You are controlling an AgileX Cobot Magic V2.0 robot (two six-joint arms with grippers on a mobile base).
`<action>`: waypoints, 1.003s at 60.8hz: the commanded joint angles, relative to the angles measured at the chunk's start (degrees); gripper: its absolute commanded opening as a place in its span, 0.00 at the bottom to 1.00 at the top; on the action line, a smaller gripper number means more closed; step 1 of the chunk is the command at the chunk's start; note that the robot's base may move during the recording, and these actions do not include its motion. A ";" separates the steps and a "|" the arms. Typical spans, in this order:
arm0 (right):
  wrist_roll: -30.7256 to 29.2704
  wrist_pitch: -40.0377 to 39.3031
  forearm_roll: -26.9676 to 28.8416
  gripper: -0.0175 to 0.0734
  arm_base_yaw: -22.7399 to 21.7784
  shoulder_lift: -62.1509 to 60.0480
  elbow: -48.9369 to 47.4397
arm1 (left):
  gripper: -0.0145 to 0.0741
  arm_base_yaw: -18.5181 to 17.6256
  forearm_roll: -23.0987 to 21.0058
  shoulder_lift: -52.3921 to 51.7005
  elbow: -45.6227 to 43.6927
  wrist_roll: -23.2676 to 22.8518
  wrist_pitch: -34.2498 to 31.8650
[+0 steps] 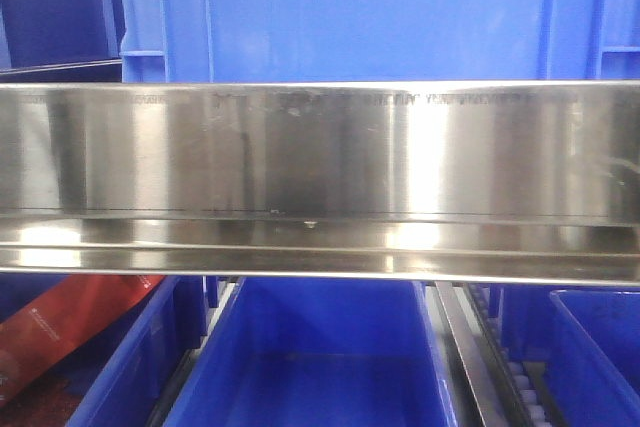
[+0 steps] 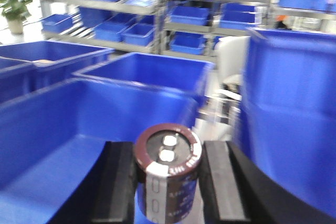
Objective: Place cylindrical capacitor in blue bin on shelf
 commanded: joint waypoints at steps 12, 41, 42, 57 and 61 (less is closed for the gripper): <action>-1.01 6.34 0.33 0.09 10.42 23.79 -19.70 | 0.04 -0.20 0.35 -5.46 2.88 -0.62 -1.16; -1.01 13.26 1.67 0.73 13.49 48.98 -30.13 | 0.04 -0.20 0.56 -5.46 2.88 -0.62 -1.16; -1.01 13.36 1.67 0.75 13.49 49.16 -30.13 | 0.04 -0.20 0.56 -5.46 2.88 -0.62 -1.16; -0.89 13.32 1.67 0.77 13.38 47.90 -30.13 | 0.04 -0.20 0.56 -5.46 2.88 -0.62 -1.16; -0.89 13.32 1.67 0.71 13.38 46.46 -30.13 | 0.04 -0.20 0.56 -5.46 2.88 -0.62 -1.16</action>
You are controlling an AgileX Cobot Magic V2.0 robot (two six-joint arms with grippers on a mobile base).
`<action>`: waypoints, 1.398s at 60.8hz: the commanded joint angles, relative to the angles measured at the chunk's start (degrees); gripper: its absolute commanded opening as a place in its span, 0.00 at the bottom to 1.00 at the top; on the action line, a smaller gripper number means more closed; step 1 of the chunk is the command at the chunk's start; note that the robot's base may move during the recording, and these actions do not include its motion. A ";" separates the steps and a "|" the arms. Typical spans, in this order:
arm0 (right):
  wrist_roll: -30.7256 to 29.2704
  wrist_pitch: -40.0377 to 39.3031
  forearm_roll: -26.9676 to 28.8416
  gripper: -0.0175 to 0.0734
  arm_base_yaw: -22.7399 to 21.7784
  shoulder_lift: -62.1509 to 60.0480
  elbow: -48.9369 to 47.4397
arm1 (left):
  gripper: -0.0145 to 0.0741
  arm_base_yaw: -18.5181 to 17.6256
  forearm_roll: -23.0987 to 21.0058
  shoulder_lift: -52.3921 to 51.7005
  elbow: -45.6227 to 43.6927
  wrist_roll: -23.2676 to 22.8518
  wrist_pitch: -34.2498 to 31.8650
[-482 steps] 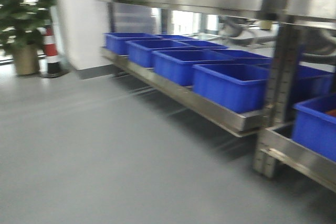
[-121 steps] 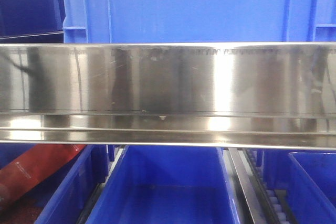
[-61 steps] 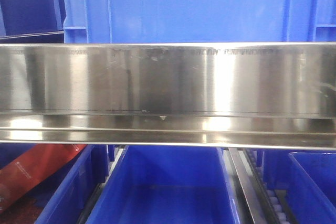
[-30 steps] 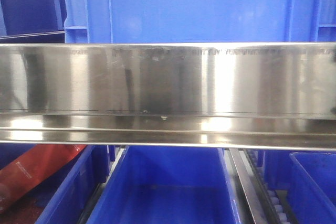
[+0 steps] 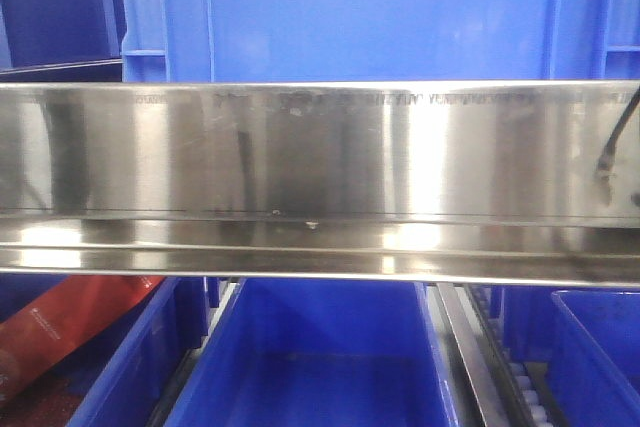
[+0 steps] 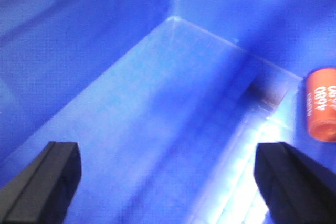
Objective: Place cylindrical capacitor in blue bin on shelf
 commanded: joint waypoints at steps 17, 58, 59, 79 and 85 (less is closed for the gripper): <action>0.12 -1.24 -0.84 0.18 -0.09 -14.66 0.51 | 0.04 -0.20 0.23 -0.30 0.03 -0.49 -1.16; 0.12 -17.69 -3.32 0.07 -0.09 -72.68 57.11 | 0.04 -0.20 4.25 -0.30 0.03 -0.49 -1.16; 0.12 -17.83 -3.32 0.07 -0.09 -74.15 58.55 | 0.04 -0.20 4.25 -0.30 0.03 -0.49 -1.16; 0.12 -23.46 -3.32 0.07 -0.09 -87.12 72.33 | 0.04 -0.20 5.02 -0.30 0.03 -0.49 -1.16; 0.12 -23.57 -3.32 0.07 -0.09 -87.11 72.33 | 0.04 -0.20 5.02 -0.30 0.03 -0.49 -1.16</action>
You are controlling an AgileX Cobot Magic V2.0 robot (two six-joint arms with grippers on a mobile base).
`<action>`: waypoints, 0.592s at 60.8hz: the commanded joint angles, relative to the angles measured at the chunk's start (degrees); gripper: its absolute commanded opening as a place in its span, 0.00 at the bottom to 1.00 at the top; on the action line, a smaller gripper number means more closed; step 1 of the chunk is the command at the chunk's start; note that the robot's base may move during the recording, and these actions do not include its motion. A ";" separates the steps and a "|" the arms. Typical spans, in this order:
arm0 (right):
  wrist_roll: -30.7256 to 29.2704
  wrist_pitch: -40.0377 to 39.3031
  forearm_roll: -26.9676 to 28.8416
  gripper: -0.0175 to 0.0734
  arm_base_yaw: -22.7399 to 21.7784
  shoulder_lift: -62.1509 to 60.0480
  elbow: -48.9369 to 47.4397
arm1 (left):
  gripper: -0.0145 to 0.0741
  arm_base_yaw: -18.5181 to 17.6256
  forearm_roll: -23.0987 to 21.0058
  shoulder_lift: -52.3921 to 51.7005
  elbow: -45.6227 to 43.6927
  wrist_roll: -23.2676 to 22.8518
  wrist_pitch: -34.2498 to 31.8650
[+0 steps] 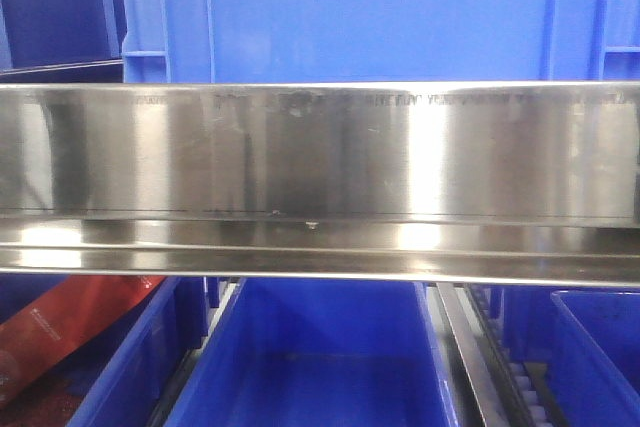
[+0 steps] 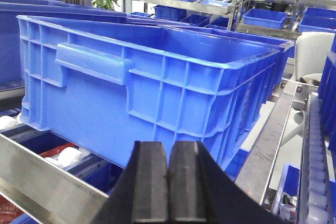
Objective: Place cylindrical capacitor in blue bin on shelf
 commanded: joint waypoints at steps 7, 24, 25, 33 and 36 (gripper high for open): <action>-0.11 -2.37 -0.66 0.07 -0.09 -0.36 0.27 | 0.04 -0.20 0.58 -0.30 0.03 -0.49 -1.16; -0.11 -2.47 -0.66 0.07 -0.09 -0.36 0.27 | 0.04 -0.20 0.58 -0.30 0.03 -0.49 -1.16; -0.11 -2.47 -0.66 0.07 -0.09 -0.36 0.27 | 0.04 -0.20 0.58 -0.30 0.03 -0.49 -1.16; -0.11 -2.47 -0.66 0.07 -0.09 -0.36 0.27 | 0.04 -0.20 0.58 -0.30 0.03 -0.49 -1.16; -0.11 -2.47 -0.66 0.07 -0.09 -0.36 0.27 | 0.04 -0.20 0.58 -0.30 0.03 -0.49 -1.16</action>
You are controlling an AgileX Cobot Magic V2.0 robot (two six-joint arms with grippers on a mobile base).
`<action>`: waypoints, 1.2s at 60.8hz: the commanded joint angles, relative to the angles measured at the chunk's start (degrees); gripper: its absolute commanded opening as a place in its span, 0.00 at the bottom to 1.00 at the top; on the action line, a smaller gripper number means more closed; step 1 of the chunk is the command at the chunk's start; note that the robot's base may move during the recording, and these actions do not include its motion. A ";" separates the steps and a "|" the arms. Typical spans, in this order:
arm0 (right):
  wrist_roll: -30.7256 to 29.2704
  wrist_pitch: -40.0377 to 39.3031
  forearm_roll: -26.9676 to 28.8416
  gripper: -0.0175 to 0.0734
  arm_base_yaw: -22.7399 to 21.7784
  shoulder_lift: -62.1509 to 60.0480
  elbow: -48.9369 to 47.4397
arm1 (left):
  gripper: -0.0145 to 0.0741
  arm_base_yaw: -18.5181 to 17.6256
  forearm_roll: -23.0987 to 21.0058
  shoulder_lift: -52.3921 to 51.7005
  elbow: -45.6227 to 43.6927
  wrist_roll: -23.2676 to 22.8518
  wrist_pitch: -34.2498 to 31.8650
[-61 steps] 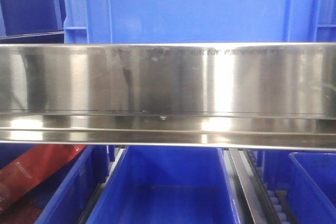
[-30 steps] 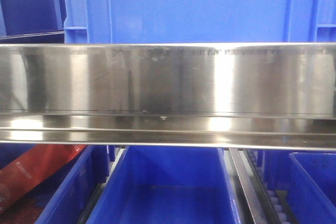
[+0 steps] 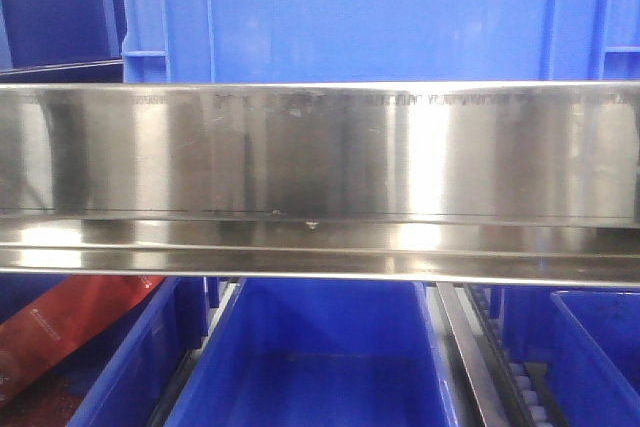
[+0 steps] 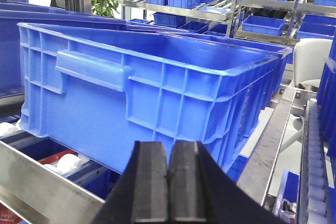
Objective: Place cylindrical capacitor in blue bin on shelf
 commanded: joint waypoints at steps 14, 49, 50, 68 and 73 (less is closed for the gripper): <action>-0.11 -1.40 -0.66 0.07 -0.09 -0.09 0.14 | 0.04 3.31 -1.85 -1.38 2.50 -0.46 -5.10; -0.11 -1.40 -0.66 0.07 -0.09 -0.09 0.14 | 0.04 26.39 -12.32 -7.79 39.49 -0.01 -46.20; -0.11 -1.40 -0.66 0.07 -0.09 -0.09 0.14 | 0.04 26.53 -12.32 -7.79 40.45 -0.01 -46.77; -0.11 -1.40 -0.66 0.07 -0.09 -0.09 0.14 | 0.04 29.70 -13.18 -9.22 46.41 -0.01 -52.53; -0.11 -1.40 -0.66 0.07 -0.09 -0.09 0.14 | 0.04 30.66 -13.18 -9.62 46.41 -0.01 -51.17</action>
